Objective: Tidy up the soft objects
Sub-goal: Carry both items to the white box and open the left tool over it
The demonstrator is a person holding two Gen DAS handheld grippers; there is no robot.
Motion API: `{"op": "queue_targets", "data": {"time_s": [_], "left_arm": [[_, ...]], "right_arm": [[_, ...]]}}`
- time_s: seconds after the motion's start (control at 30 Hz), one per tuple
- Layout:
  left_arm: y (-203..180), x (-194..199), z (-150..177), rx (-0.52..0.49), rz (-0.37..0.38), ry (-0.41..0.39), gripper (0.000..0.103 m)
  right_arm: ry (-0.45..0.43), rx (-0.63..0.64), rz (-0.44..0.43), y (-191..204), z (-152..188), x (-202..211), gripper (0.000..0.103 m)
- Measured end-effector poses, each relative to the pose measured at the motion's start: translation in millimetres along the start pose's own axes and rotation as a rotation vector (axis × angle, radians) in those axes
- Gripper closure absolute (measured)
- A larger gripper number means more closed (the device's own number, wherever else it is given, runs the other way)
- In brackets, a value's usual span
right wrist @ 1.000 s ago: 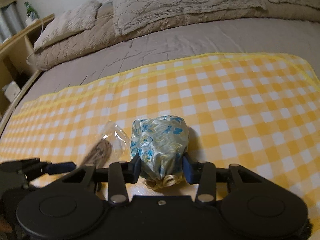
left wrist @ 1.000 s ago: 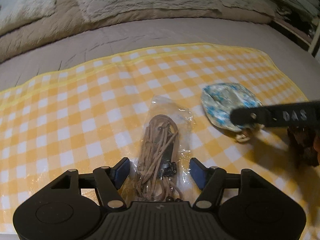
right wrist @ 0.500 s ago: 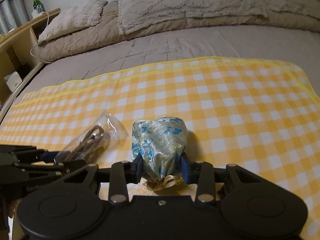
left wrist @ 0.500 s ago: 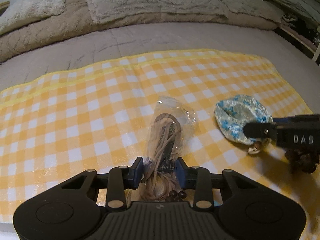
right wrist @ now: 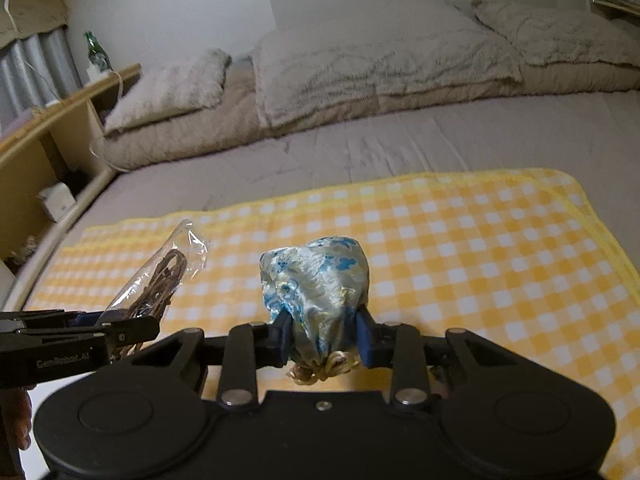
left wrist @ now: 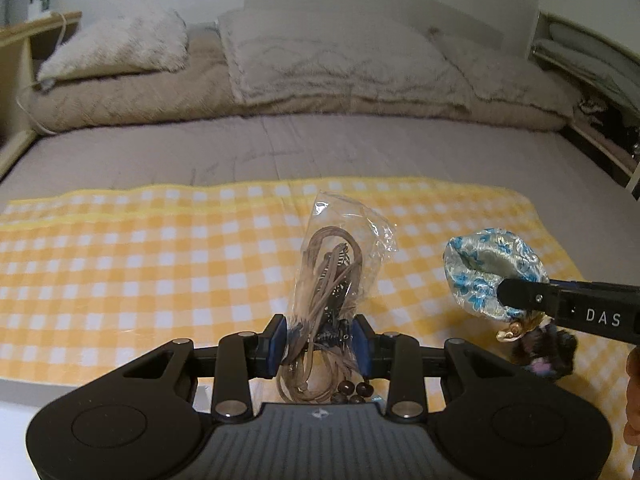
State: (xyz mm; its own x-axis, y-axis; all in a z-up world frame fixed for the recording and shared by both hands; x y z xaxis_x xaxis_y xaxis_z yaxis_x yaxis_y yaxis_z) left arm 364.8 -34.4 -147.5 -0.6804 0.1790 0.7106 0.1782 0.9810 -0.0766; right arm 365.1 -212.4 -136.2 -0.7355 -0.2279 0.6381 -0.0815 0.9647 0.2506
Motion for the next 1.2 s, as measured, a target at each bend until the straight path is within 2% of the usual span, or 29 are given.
{"op": "queue_targets", "data": {"time_s": [0.33, 0.73, 0.97, 1.2], "left_arm": [[3.6, 82.5, 6.0, 0.011, -0.031, -0.050, 0.066], [44.3, 151.2, 26.4, 0.080, -0.085, -0.102, 0.066], [71.5, 179.8, 48.4, 0.121, -0.117, -0.100, 0.066], [106.6, 198.2, 84.9, 0.174, -0.166, -0.069, 0.066]], "right_arm": [[-0.044, 0.013, -0.065, 44.4, 0.1, 65.2, 0.071], [-0.077, 0.025, -0.082, 77.1, 6.3, 111.0, 0.072], [-0.072, 0.052, -0.117, 109.5, 13.4, 121.9, 0.072], [-0.040, 0.081, -0.189, 143.6, 26.3, 113.3, 0.072]]}}
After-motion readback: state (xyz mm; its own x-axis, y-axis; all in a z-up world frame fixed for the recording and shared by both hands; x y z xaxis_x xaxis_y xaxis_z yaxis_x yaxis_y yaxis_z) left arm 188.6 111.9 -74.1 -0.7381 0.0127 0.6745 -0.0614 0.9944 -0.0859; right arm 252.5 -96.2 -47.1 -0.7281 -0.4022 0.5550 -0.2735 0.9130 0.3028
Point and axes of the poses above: each gripper's, at about its wrist camera, not at the fingertips, and x roughly against the way its jaws point, y to its left, z to its underside, the point moved 8 cm from there along -x, roughly the way its jaws point, and after that the axes turned 1 degree about -z, right-handed, at the moved point
